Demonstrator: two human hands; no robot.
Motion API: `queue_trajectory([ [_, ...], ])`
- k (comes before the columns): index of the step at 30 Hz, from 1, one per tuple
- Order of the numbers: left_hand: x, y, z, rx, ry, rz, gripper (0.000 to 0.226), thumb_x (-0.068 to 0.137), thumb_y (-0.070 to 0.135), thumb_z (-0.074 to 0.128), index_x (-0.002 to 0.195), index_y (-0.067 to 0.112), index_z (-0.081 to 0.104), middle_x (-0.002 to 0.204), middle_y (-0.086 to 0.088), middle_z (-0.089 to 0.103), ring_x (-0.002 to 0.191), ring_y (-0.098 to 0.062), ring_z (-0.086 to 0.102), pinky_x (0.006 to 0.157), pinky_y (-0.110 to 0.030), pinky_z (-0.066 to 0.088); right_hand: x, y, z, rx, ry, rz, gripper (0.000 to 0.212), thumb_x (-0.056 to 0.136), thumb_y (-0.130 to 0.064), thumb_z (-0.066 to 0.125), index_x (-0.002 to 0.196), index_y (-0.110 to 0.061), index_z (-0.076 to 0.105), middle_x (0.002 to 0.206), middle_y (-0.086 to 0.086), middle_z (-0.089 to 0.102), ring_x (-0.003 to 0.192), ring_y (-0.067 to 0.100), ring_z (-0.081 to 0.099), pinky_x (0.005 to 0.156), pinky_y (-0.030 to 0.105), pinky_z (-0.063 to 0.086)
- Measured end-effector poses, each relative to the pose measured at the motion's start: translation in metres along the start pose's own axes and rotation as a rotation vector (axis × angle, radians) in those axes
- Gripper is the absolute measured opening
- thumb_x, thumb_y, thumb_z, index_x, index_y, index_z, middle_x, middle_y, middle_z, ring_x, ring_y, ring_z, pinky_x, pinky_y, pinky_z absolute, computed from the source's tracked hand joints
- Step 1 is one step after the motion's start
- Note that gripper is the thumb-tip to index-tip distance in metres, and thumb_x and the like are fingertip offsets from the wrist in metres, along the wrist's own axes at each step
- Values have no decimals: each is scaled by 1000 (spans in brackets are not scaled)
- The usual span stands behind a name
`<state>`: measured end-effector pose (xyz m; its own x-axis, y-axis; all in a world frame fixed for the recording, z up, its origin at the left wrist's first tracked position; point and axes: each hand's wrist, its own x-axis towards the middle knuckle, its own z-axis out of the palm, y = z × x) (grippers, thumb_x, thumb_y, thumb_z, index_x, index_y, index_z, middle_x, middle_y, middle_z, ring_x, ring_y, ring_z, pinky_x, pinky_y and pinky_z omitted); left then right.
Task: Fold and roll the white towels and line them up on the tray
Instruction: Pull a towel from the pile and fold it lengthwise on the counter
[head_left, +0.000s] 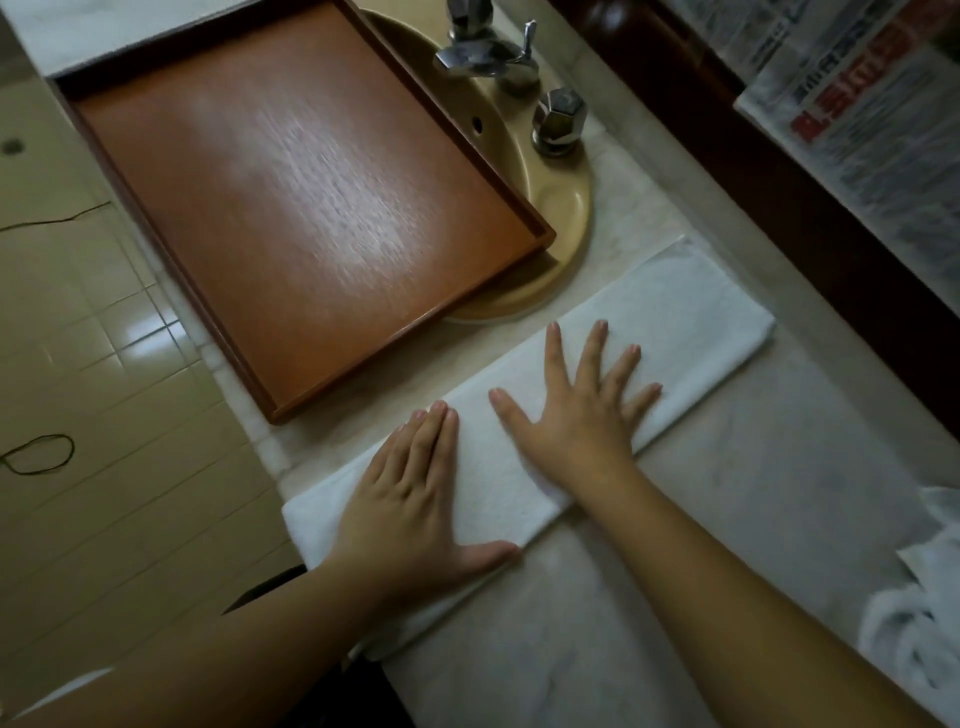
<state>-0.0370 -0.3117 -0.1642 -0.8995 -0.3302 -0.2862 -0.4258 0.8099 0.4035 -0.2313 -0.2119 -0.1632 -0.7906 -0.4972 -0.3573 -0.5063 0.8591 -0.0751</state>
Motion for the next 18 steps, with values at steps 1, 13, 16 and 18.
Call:
queue_trajectory([
  [1,0,1,-1,6,-1,-3,138,68,109,24,155,22,-37,166,4,-39,154,-13,-32,129,-37,-9,-2,0,6,0,1,21,104,78,-99,7,158,-40,-25,168,10,-28,151,51,-25,113,80,-6],
  [13,3,-2,0,107,9,118,130,77,102,33,167,14,-1,175,-4,-7,161,-20,-9,129,-46,7,47,57,-22,20,28,104,112,67,-106,3,157,-45,-22,171,2,-23,153,49,-21,113,80,-5],
  [16,3,-6,0,118,6,125,130,77,102,33,167,14,0,175,-4,-6,161,-20,-8,129,-47,8,60,74,-31,1,34,115,112,67,-106,4,159,-45,-19,171,0,-23,153,47,-21,114,79,-5],
  [18,1,-8,-1,123,4,125,129,77,102,32,167,15,-1,175,-3,-7,161,-20,-9,129,-46,6,68,83,-36,-2,35,125,112,67,-106,4,159,-45,-19,171,-1,-22,154,46,-21,115,77,-4],
])
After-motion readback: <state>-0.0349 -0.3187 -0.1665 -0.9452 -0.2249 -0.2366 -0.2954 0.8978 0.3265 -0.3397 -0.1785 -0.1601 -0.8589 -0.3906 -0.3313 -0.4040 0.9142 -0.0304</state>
